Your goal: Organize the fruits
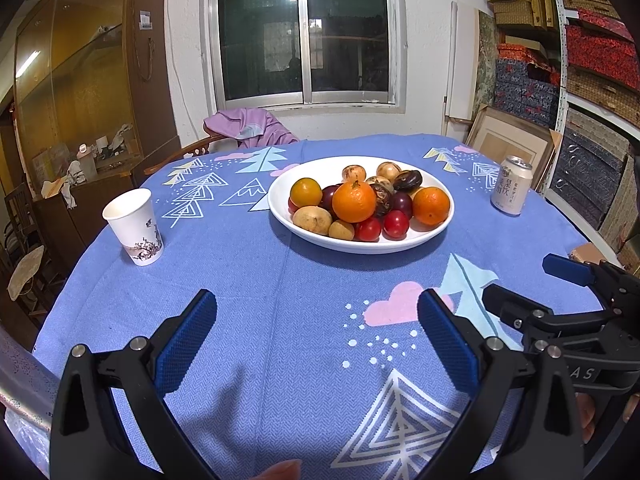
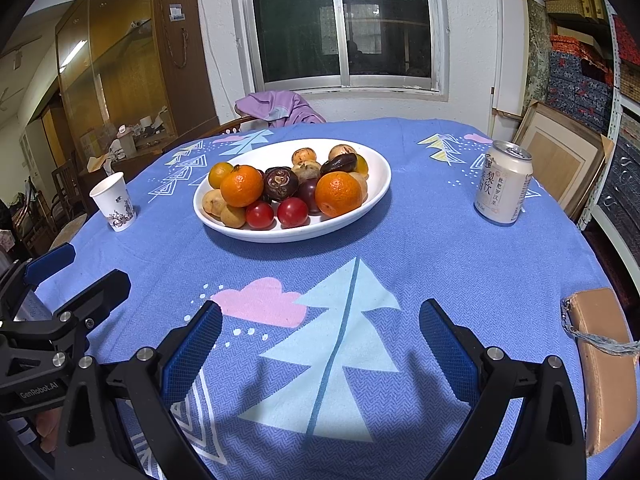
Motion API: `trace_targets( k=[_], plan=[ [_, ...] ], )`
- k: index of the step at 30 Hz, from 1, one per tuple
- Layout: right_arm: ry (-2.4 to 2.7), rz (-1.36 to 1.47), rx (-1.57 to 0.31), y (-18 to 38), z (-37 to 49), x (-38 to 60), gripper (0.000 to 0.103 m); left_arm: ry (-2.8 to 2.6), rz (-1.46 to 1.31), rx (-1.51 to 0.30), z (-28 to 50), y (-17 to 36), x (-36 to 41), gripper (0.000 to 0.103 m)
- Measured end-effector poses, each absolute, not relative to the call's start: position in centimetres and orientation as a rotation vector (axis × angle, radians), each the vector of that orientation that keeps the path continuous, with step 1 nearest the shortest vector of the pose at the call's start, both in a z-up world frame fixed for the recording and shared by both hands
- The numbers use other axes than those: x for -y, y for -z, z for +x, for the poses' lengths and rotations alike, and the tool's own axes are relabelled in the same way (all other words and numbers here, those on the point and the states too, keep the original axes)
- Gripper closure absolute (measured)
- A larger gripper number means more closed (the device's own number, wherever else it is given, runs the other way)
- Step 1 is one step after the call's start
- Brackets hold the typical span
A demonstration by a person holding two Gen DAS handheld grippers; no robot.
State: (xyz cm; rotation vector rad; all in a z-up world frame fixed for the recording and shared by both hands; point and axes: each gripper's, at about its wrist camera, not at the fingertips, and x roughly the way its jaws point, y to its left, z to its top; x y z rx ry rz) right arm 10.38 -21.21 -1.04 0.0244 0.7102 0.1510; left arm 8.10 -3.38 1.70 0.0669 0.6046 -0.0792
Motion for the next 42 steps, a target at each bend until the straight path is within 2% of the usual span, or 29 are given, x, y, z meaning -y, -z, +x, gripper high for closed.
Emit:
trace_targets(
  k=[24, 31, 42],
  plan=[
    [-0.145, 0.029, -0.717, 1.0, 10.3, 21.7, 0.003, 0.126, 0.052, -0.633, 8.3, -1.1, 3.6, 0.004],
    [-0.142, 0.02, -0.716, 1.1, 10.2, 21.8, 0.003, 0.115, 0.114, -0.541, 6.8, -1.7, 4.6, 0.005],
    [-0.148, 0.013, -0.715, 1.1, 10.1, 21.5, 0.003, 0.089, 0.062, -0.591, 7.9, -1.9, 3.3, 0.004]
  ],
)
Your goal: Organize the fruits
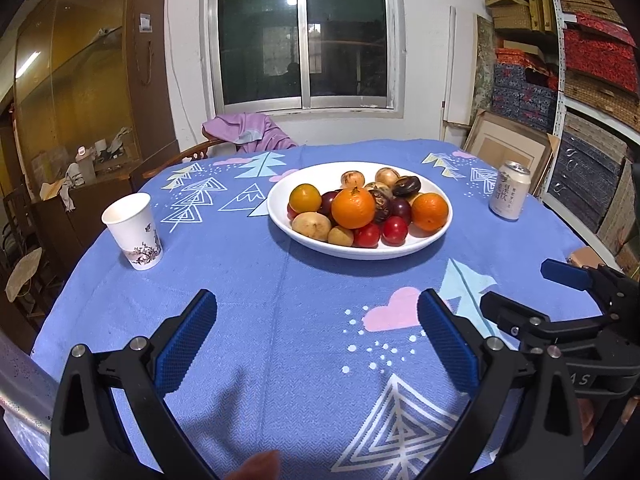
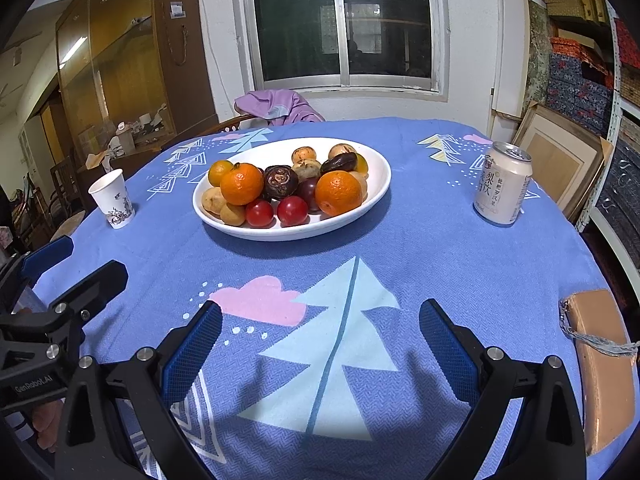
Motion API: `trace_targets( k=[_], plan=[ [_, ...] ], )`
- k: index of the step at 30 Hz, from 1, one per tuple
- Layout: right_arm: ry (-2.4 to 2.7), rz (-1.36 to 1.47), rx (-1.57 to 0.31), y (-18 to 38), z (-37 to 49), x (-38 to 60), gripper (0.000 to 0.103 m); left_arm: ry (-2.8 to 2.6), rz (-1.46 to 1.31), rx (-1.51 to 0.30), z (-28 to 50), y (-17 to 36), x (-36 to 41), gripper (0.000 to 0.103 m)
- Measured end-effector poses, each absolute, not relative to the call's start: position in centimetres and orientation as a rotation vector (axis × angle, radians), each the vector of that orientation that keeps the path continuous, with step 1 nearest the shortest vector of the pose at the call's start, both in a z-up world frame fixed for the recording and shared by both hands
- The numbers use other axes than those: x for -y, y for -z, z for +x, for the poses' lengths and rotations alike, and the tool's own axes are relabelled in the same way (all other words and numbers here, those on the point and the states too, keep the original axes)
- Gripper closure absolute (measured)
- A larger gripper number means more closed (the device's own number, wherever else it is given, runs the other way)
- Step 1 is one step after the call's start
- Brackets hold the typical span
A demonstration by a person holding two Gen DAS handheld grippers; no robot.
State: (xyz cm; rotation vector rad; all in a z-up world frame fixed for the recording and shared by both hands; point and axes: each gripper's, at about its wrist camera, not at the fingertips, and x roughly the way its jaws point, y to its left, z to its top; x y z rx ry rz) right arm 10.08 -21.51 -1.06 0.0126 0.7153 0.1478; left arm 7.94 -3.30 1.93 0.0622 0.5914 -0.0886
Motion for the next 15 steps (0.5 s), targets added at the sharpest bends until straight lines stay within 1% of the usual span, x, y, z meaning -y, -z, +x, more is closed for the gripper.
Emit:
trace_targets(
  k=[15],
  plan=[
    [-0.147, 0.009, -0.715, 1.01, 10.1, 21.51, 0.003, 0.091, 0.061, -0.605, 8.24, -1.98, 3.27, 0.004]
  ],
)
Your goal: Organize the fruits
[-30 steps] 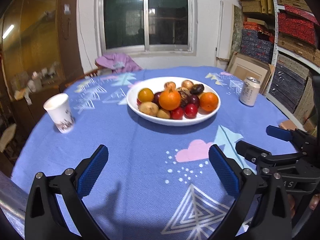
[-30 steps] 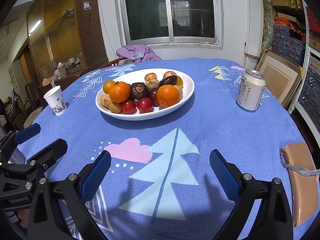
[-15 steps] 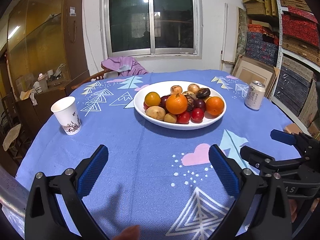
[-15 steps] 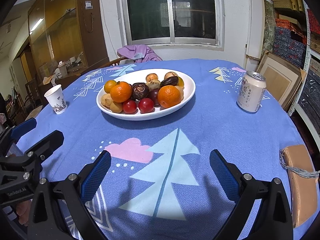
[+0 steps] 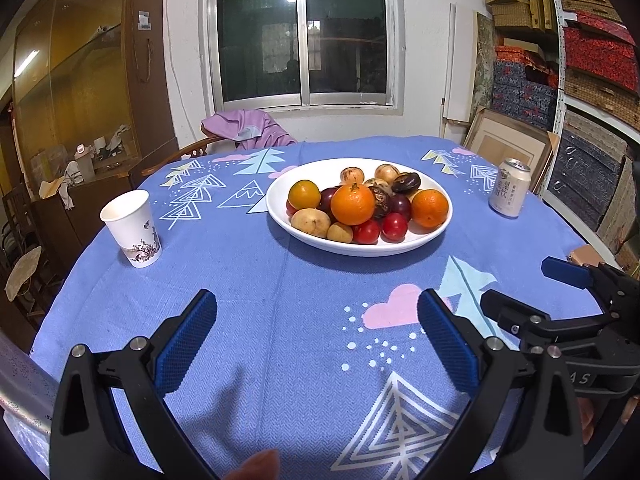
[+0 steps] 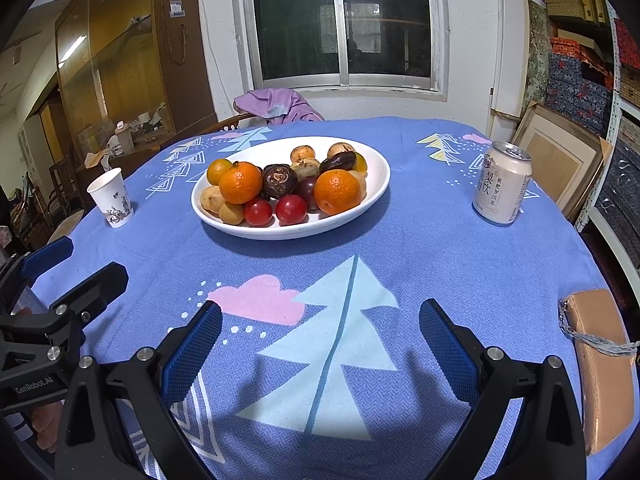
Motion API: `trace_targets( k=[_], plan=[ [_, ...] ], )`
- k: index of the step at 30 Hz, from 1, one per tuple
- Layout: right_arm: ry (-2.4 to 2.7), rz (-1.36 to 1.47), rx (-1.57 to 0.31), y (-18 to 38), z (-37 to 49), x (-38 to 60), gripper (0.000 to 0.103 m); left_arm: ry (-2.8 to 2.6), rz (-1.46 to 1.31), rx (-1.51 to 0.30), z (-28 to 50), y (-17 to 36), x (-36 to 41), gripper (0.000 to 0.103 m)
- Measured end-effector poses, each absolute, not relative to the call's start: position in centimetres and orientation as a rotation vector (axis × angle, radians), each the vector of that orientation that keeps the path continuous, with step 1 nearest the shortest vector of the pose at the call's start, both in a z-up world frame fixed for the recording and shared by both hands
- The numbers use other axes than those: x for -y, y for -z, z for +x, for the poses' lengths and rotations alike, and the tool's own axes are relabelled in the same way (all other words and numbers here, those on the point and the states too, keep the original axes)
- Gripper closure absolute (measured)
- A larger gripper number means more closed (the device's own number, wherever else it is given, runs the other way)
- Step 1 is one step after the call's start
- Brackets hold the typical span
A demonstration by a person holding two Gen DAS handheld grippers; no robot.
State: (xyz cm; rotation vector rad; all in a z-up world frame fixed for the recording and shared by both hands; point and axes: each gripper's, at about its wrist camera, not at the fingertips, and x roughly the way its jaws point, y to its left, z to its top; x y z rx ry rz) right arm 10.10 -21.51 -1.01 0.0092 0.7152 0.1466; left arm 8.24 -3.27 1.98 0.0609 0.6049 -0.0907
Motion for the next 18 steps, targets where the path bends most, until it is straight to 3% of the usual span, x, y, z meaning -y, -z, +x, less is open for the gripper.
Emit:
trace_targets(
  k=[18],
  plan=[
    [-0.143, 0.007, -0.718, 1.06, 10.11, 21.6, 0.003, 0.092, 0.06, -0.614, 8.41, -1.79, 3.32, 0.004]
  ],
)
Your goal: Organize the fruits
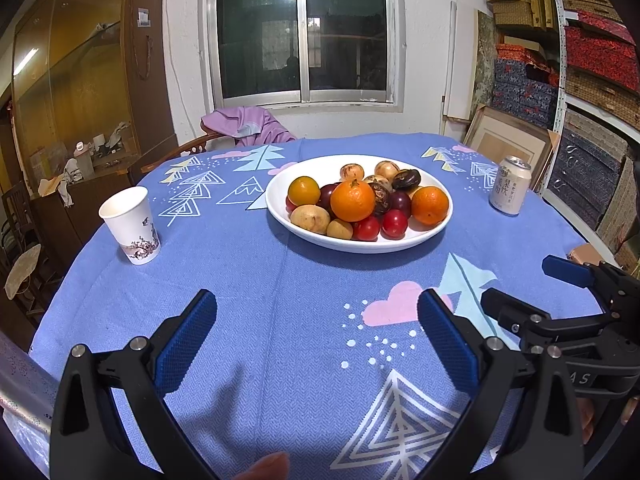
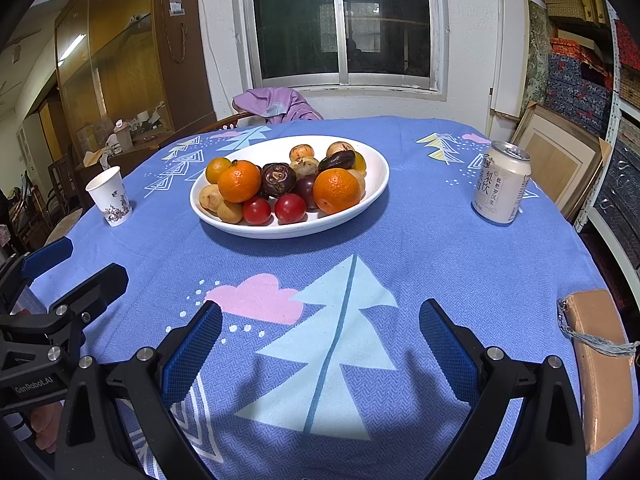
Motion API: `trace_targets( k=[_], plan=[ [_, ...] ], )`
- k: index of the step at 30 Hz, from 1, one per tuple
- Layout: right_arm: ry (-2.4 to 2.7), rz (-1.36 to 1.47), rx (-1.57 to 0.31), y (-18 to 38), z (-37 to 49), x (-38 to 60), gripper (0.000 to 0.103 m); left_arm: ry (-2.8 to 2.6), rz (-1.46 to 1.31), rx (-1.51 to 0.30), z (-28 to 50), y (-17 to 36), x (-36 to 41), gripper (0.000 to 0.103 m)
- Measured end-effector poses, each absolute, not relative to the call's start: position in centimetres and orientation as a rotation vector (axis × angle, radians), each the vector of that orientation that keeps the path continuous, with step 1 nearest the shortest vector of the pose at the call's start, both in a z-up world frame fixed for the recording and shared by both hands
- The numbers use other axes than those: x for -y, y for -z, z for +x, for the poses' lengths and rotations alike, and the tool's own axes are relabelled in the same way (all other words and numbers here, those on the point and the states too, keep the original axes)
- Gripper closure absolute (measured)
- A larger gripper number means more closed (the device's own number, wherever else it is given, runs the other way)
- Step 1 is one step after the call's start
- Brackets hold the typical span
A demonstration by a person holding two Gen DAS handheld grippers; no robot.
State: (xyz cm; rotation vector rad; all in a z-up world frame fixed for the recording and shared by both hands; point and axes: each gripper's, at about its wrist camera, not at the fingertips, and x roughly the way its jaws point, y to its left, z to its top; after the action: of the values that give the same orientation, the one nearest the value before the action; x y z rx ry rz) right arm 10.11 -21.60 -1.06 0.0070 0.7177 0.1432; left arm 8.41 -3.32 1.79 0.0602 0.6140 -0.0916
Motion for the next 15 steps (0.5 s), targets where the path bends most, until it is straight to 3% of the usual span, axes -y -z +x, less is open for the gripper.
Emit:
trace_targets(
  k=[15],
  plan=[
    [-0.137, 0.009, -0.72, 1.13, 10.06, 21.77, 0.003, 0.117, 0.05, -0.638, 8.52, -1.61, 3.43, 0.004]
  ],
)
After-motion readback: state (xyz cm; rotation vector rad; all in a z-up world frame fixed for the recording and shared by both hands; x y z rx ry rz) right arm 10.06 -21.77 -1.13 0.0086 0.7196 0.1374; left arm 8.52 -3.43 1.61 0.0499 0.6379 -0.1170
